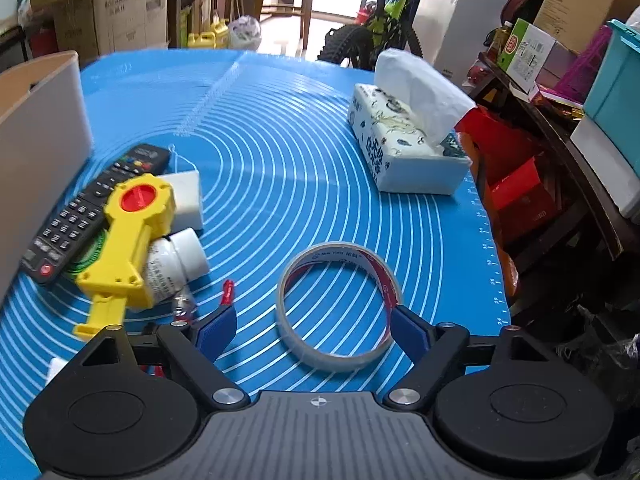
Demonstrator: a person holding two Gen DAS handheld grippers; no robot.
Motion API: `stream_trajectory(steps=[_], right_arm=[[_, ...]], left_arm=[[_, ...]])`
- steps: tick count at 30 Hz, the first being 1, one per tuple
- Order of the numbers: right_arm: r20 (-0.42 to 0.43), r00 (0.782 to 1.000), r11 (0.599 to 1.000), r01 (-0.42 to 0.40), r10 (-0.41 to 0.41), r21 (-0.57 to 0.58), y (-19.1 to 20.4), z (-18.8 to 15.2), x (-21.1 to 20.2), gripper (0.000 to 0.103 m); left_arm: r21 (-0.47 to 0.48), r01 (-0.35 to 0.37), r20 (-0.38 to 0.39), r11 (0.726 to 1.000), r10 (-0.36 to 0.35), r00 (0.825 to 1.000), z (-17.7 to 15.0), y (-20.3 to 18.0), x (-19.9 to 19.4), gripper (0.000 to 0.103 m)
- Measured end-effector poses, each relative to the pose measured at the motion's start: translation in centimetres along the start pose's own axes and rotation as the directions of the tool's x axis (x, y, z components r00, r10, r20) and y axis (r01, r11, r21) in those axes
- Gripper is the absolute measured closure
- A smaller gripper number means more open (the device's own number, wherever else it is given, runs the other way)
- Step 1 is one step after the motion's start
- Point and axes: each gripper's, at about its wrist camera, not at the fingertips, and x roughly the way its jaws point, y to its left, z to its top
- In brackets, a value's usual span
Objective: Organize rigid objects
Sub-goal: 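Move the left tool over the beige basket while the right tool grasps the tape roll, then carry the tape roll with the right gripper into the basket and release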
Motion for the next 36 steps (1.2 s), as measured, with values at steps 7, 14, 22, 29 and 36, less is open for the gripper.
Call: stream_trajectory(steps=[7,14,22,29,36], right_arm=[[-0.055,0.998,1.0,0.002,-0.003,-0.013,0.7,0.4,1.3,0.034],[-0.069,0.997,1.0,-0.016,0.017,0.013,1.4,0.8,1.4,0.078],[0.121,0.993,0.999,-0.009,0.004,0.043,1.7,2.5,-3.7,0.084],[0.308,0.942,0.989,-0.147,0.132,0.029,4.6,6.8,-9.6,0.084],[0.371,0.85,0.927,-0.354,0.374,-0.124,11.7,9.8,-13.4,0.084]], left_arm=[[-0.021,0.028,0.004,0.999,-0.028,1.0,0.8,0.5,-0.5,0.094],[-0.038,0.066,0.001,0.997,-0.066,0.998,0.8,1.1,-0.4,0.096],[-0.043,0.066,-0.002,0.997,-0.067,0.998,0.9,1.0,-0.4,0.096],[-0.033,0.061,-0.003,0.998,-0.061,0.998,0.9,1.0,-0.4,0.096],[-0.03,0.056,-0.003,0.998,-0.056,0.998,0.9,0.9,-0.4,0.096]])
